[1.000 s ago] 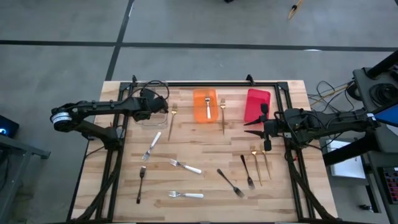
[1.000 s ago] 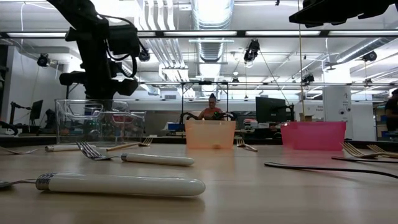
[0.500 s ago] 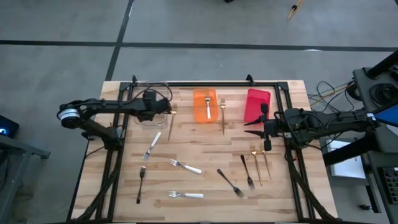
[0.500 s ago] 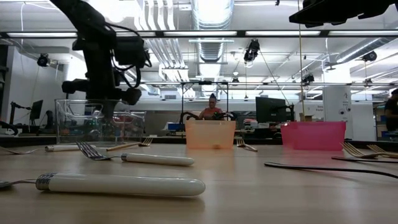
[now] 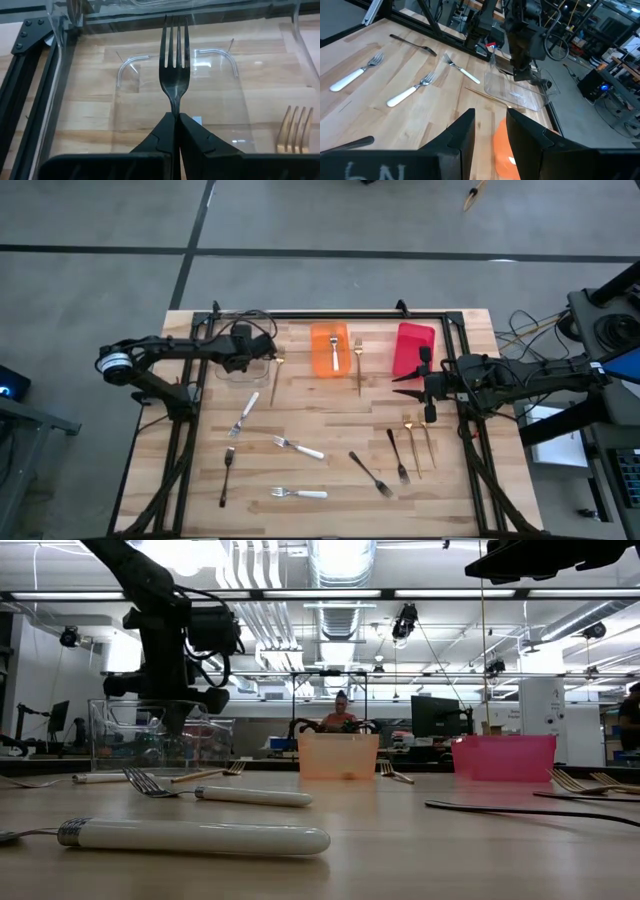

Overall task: Sort silverware by color (type)
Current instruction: Put the top center black fork into the transparent bin

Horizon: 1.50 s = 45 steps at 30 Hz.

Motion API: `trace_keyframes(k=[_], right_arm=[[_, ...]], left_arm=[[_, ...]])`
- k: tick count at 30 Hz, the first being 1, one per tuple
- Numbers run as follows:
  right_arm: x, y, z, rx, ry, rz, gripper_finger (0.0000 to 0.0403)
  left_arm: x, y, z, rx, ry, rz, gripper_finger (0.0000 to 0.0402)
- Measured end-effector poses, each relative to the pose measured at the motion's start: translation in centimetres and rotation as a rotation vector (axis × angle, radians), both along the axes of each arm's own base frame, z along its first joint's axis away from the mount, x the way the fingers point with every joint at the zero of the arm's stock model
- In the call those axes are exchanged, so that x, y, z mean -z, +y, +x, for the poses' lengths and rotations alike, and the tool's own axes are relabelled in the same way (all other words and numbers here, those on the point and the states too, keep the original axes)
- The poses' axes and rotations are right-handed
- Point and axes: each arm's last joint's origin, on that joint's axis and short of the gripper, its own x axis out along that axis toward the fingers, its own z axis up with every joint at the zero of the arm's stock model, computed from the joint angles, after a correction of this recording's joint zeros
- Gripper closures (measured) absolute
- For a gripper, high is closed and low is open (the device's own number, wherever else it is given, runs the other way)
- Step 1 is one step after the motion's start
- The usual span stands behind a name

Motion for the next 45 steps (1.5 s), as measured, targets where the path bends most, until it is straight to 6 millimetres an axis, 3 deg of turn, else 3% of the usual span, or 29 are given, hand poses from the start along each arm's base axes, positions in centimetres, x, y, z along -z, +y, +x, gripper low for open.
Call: trace_keyframes(k=[13,45], right_arm=[[0.0,0.0,0.0,0.0,0.003,-0.001,0.03],[0.1,0.0,0.0,0.0,0.007,-0.001,0.03]], left_arm=[[0.0,1.6,-0.6,0.002,-0.009,-0.047,0.0401],[0.4,1.8,-0.4,0.0,-0.014,-0.057,0.0401]])
